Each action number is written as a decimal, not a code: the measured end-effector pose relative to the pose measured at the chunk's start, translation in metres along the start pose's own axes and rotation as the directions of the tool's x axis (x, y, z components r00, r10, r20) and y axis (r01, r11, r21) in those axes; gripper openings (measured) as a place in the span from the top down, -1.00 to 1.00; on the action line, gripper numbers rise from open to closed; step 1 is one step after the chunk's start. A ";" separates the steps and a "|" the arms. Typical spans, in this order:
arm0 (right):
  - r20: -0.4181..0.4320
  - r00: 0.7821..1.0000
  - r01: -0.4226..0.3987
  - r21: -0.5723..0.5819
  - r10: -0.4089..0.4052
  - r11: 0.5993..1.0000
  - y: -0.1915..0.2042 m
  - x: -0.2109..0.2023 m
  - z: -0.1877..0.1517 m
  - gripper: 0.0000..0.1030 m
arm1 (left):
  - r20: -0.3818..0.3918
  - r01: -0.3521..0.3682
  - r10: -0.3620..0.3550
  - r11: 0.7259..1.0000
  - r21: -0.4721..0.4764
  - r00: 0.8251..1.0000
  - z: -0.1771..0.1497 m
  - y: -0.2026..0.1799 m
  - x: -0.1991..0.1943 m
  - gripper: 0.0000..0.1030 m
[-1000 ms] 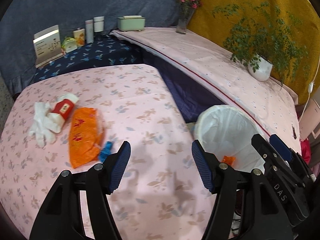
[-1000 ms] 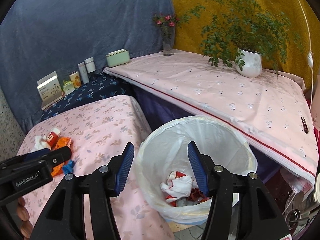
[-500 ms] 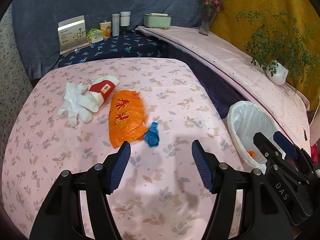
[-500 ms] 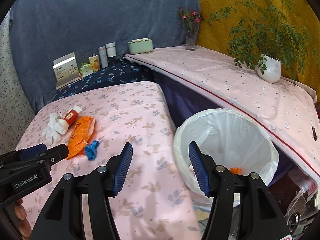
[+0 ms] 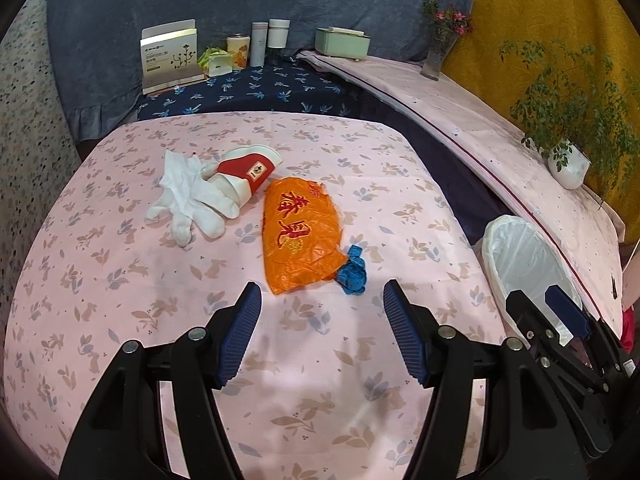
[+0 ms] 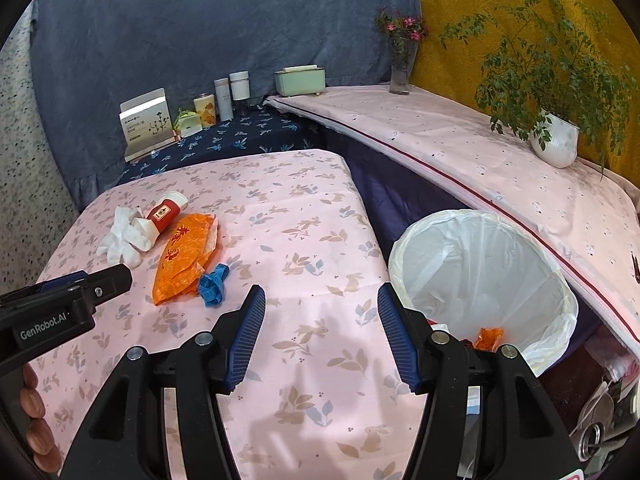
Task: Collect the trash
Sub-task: 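Move both open tools back over the table trash, then grasp the white glove with the left tool while the right tool grasps the blue cloth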
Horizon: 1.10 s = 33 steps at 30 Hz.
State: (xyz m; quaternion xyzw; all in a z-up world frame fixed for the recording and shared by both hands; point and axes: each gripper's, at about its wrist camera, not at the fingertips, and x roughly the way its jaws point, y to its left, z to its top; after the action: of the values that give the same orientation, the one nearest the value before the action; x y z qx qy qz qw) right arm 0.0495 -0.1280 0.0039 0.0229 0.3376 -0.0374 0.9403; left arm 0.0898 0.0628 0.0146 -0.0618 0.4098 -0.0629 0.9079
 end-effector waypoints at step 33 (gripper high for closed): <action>-0.115 0.992 -0.052 -0.034 0.048 0.998 0.092 0.087 0.000 -0.10 | -0.064 -0.115 0.106 0.981 -0.155 0.992 0.058 0.151 0.076 -0.46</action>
State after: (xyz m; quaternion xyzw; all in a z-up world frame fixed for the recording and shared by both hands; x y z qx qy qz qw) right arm 0.1247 -0.0417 -0.0495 0.0163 0.3909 -0.0061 0.9203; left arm 0.1928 0.2022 -0.0273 -0.1094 0.4411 0.0186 0.8906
